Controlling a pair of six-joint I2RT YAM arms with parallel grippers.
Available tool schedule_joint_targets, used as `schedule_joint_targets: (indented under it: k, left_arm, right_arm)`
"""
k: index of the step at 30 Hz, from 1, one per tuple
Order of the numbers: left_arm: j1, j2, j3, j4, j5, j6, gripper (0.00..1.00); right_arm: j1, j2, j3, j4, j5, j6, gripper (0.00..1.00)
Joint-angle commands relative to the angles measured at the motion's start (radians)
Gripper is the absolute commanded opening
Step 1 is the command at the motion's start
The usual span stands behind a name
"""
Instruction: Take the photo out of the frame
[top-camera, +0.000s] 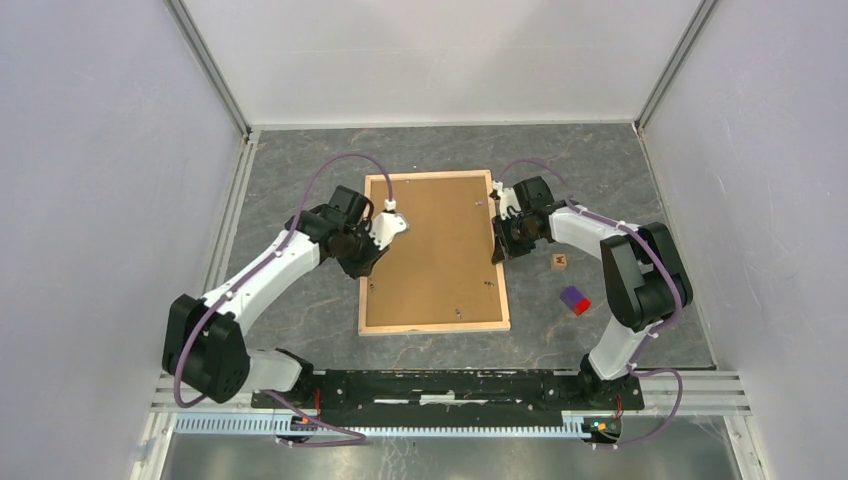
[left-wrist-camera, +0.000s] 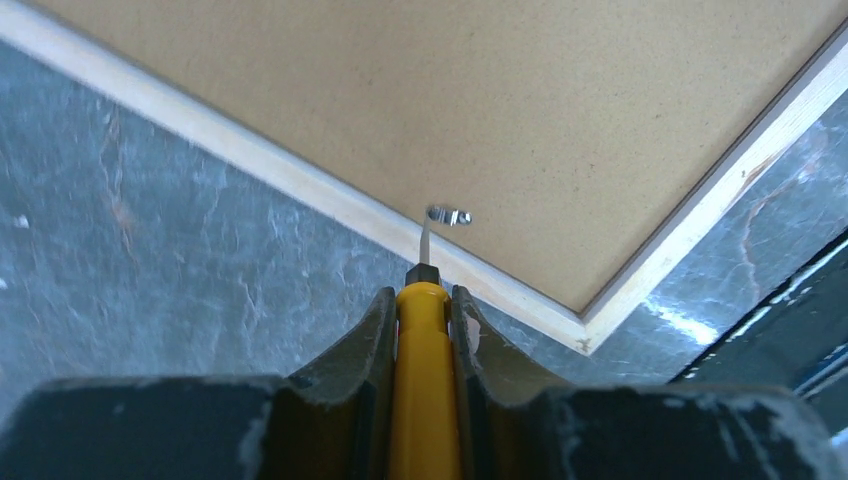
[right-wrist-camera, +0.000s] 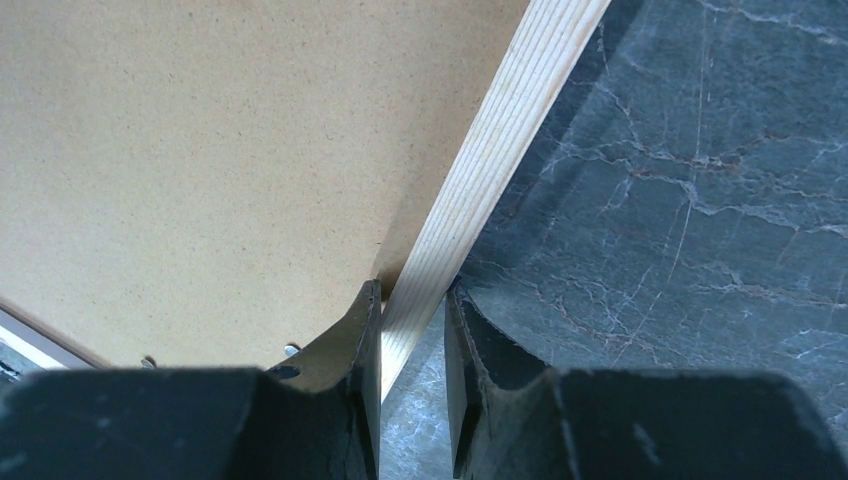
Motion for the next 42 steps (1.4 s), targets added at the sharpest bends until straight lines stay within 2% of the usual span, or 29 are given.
schedule_joint_targets:
  k: [1,7,10,14,22,29,42]
  left_arm:
    - [0.036,-0.097,0.033,-0.074,-0.002,-0.248,0.02]
    - [0.04,-0.136,-0.024,-0.064,-0.071,-0.561,0.02]
    - [0.04,-0.13,-0.034,-0.026,-0.113,-0.635,0.02]
    - [0.04,-0.105,-0.039,-0.005,-0.091,-0.7,0.02]
    - [0.04,-0.03,-0.048,0.015,-0.191,-0.767,0.02]
    - [0.038,-0.011,-0.061,0.056,-0.146,-0.791,0.02]
    - [0.038,0.044,-0.07,0.088,-0.155,-0.815,0.02]
  right_arm:
    - [0.023,0.013,-0.025,0.018,0.028,-0.026,0.0]
    - [0.023,-0.015,-0.065,0.056,-0.005,0.007,0.0]
    - [0.023,-0.016,-0.078,0.062,-0.009,0.012,0.0]
    - [0.022,-0.019,-0.082,0.064,-0.012,0.013,0.0]
    - [0.023,-0.033,-0.096,0.079,-0.008,0.019,0.0]
    - [0.023,-0.038,-0.105,0.091,-0.012,0.023,0.0]
    - [0.023,-0.04,-0.117,0.098,-0.005,0.027,0.0]
